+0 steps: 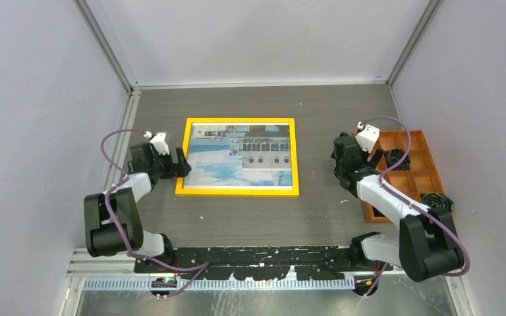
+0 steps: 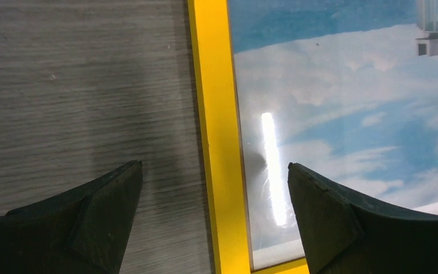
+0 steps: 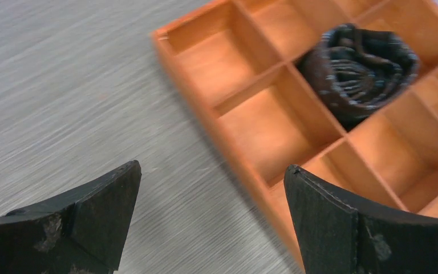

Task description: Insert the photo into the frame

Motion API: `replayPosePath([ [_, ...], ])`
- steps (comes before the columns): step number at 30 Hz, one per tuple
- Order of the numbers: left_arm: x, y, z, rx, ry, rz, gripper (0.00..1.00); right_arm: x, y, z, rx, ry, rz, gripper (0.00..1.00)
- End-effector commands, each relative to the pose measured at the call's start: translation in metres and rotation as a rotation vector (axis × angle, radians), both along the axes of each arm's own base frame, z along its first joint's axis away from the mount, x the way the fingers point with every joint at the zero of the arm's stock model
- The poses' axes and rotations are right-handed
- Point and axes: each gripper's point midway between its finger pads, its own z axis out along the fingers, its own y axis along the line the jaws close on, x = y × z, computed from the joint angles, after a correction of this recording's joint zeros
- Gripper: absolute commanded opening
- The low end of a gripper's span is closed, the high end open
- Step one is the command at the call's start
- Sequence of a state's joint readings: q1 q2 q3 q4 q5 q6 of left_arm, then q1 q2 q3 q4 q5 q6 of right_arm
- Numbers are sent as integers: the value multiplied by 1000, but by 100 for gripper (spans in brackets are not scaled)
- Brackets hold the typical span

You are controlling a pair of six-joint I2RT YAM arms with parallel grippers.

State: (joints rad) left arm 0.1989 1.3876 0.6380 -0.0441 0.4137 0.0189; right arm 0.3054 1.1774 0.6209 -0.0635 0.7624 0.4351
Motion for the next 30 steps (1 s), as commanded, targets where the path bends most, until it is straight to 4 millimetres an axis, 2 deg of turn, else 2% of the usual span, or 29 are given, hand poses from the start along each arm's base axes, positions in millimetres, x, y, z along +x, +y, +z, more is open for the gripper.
replayPosePath([
  [1, 39, 6, 25, -27, -285, 80, 100, 6, -54, 9, -106, -135, -214, 100],
  [4, 40, 9, 30, 3, -359, 78, 100, 13, -66, 3, -87, -221, -227, 100],
  [5, 43, 9, 41, 16, -420, 71, 100, 15, -68, 1, -89, -243, -227, 100],
  [8, 41, 7, 49, 15, -540, 73, 100, 19, -74, -7, -146, -250, -247, 100],
  [10, 35, 0, 40, 7, -584, 47, 100, 21, -72, -17, -135, -280, -219, 100],
  [11, 36, -4, 44, 23, -656, 32, 100, 19, -71, -23, -131, -287, -205, 100],
  [12, 30, -10, 31, 32, -655, 12, 100, 19, -69, -21, -138, -325, -178, 100],
  [13, 32, -14, 38, 48, -720, 2, 100, 19, -62, -20, -126, -349, -122, 100],
  [16, 37, -18, 31, 93, -634, 10, 100, 17, -50, -24, -111, -376, -27, 100],
  [18, 49, -18, 25, 115, -588, 33, 100, 35, -31, -38, -114, -320, 117, 100],
  [19, 58, -13, 22, 123, -545, 61, 100, 43, -33, -41, -137, -293, 116, 100],
  [21, 57, -15, 19, 152, -500, 65, 100, 50, -41, -50, -46, -224, 101, 100],
  [22, 58, -14, 19, 151, -511, 75, 100, 53, -47, -49, -28, -242, 101, 100],
  [24, 60, -10, 23, 153, -530, 100, 100, 51, -49, -51, -21, -228, 96, 100],
  [30, 60, -9, 21, 157, -516, 108, 100, 51, -49, -50, -26, -245, 97, 100],
])
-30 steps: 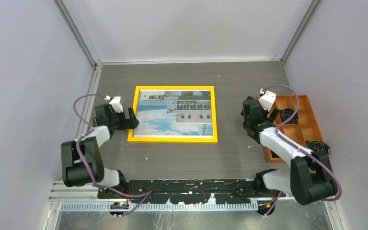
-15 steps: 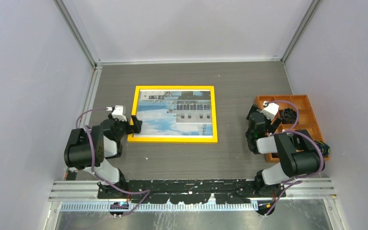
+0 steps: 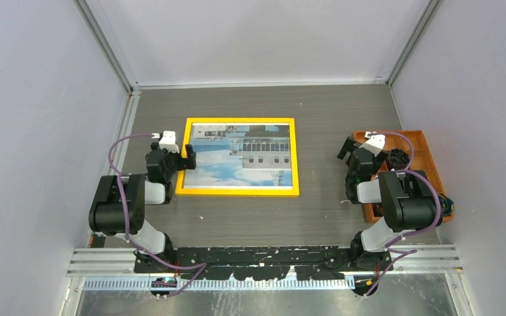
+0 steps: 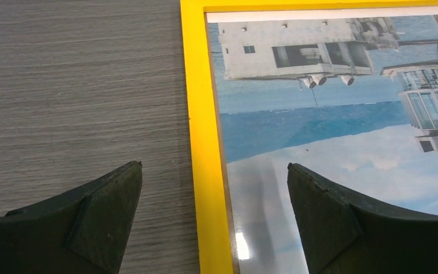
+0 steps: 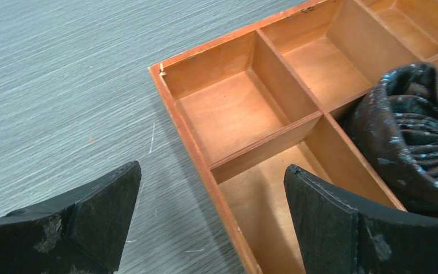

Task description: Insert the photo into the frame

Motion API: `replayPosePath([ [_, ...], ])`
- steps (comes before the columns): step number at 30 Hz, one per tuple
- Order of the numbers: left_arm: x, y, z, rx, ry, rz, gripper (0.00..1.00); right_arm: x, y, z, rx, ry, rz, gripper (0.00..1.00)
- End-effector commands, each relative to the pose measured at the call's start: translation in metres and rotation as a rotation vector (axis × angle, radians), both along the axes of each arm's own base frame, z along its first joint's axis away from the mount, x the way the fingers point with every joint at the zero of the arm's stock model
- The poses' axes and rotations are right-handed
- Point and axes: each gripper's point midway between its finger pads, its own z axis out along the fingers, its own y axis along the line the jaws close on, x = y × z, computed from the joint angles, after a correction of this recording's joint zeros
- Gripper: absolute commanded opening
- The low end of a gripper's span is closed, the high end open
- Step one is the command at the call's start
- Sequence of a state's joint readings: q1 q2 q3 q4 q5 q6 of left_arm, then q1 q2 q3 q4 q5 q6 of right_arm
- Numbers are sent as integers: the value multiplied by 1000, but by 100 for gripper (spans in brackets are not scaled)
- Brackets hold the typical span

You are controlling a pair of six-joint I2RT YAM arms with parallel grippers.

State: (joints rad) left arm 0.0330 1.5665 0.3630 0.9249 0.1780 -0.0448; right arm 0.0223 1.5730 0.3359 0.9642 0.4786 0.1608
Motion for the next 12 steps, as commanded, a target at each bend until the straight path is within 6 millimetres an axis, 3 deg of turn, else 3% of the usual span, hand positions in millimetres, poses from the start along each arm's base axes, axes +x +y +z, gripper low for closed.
replayPosePath([
  [1, 5, 8, 11, 25, -36, 38, 100, 7, 7, 12, 21, -50, 32, 100],
  [12, 5, 7, 10, 24, -30, 39, 100, 7, 7, 12, 22, -50, 31, 100],
])
